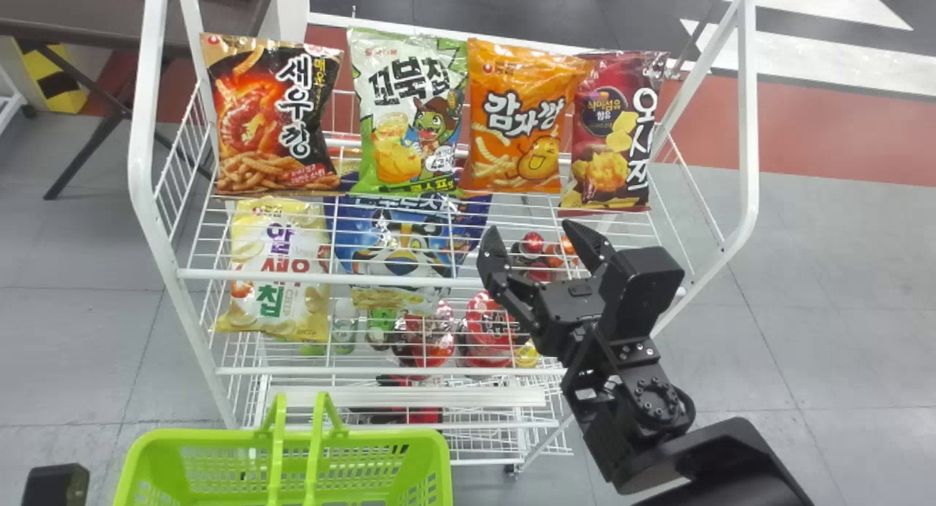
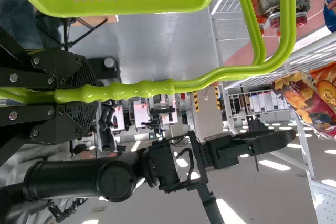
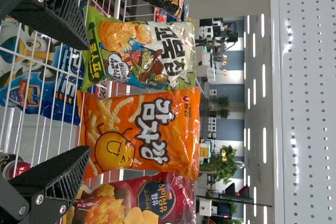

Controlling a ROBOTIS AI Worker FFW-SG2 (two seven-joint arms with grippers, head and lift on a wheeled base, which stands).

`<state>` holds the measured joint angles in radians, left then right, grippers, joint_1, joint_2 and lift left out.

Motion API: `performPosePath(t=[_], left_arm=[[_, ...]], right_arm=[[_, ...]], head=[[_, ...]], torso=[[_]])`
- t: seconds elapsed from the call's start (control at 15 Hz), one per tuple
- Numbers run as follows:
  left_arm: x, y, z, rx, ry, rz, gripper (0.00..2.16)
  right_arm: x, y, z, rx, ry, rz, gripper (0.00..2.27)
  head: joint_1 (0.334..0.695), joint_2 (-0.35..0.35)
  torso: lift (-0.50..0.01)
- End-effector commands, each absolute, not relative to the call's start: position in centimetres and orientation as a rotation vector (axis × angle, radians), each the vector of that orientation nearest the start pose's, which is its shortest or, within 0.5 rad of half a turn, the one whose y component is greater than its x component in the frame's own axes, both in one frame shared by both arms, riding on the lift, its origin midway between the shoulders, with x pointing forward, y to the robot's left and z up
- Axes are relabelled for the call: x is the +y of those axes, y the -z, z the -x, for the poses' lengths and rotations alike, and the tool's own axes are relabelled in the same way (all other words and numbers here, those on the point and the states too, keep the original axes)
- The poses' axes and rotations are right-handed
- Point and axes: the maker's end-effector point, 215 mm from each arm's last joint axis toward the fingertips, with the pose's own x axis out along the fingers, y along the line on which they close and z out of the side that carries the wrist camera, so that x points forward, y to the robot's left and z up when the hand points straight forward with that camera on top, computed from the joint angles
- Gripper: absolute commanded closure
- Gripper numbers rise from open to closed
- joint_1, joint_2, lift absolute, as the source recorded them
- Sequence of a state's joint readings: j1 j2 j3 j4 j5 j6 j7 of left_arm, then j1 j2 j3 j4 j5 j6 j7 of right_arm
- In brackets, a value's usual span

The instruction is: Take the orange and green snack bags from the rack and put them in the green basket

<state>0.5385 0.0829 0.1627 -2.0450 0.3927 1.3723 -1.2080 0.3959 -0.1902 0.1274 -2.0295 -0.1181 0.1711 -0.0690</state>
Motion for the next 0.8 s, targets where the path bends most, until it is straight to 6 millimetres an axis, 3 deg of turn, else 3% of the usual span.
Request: performPosePath(t=[0.0, 0.73], left_arm=[[6.15, 43.99, -18.02, 1.064, 1.056, 1.096, 2.15], [6.32, 44.39, -17.61, 1.091, 1.033, 1.11, 2.15]], right_arm=[[-19.04, 35.93, -47.15, 0.131, -0.127, 0.024, 0.14], [-19.14, 35.72, -47.38, 0.126, -0.125, 0.023, 0.14]], head=[[0.695, -0.226], [0.695, -0.228]], torso=[[0.0], [0.0]])
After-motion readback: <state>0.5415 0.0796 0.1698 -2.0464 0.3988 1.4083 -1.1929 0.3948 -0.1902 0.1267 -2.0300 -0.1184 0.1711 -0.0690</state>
